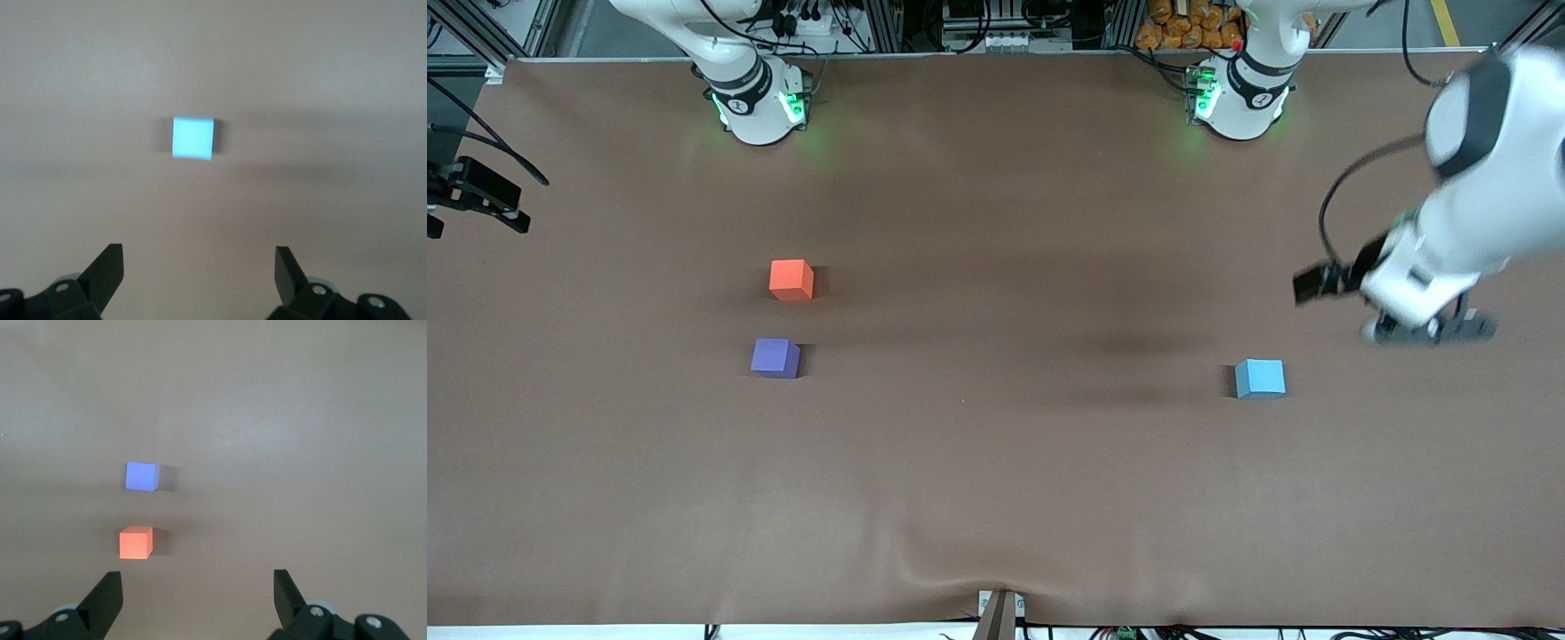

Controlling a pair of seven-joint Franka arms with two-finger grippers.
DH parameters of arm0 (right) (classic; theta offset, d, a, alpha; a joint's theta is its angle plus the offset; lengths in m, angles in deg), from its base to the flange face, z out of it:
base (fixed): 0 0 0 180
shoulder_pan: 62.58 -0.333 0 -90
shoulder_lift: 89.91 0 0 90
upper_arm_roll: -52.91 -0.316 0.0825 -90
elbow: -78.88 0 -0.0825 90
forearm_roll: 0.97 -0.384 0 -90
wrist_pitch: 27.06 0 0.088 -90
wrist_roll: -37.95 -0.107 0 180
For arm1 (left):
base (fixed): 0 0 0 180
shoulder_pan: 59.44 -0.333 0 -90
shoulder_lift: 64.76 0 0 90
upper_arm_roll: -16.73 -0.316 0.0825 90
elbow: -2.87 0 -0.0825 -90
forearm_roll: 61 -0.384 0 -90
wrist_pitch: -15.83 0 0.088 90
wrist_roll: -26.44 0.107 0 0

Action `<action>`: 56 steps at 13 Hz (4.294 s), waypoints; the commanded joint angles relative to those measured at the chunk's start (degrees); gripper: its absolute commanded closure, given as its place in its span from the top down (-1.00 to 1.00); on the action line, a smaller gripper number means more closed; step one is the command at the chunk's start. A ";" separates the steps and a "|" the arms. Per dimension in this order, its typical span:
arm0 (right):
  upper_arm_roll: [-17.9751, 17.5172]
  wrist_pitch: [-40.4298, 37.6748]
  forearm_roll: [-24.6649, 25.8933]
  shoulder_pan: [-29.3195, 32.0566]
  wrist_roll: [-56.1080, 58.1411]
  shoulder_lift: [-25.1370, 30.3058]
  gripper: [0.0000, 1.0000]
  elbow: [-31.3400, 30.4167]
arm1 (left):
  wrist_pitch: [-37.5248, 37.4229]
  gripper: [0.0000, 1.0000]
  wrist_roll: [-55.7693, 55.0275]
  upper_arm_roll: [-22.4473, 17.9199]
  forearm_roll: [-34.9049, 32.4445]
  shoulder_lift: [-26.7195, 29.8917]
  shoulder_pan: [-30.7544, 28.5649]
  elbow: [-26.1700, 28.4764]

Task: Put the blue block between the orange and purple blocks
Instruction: 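Move the left gripper down toward the light-blue cube, then close the left gripper on the light-blue cube and lift it, then carry the light-blue cube with the left gripper toward the orange cube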

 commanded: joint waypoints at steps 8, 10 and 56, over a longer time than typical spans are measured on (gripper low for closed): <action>-0.65 -0.58 -1.84 1.90 0.36 -0.19 1.00 0.76 | 21.65 1.00 0.74 0.33 -2.91 -17.15 -2.49 5.64; -0.65 -0.58 -1.84 1.81 0.36 -0.19 1.00 0.76 | 26.75 1.00 0.74 0.24 -2.99 -18.30 -2.40 8.18; -0.74 -1.72 -1.84 3.48 0.36 -0.36 1.00 0.40 | 23.79 -1.00 -74.22 3.49 -5.46 -38.08 48.40 -24.93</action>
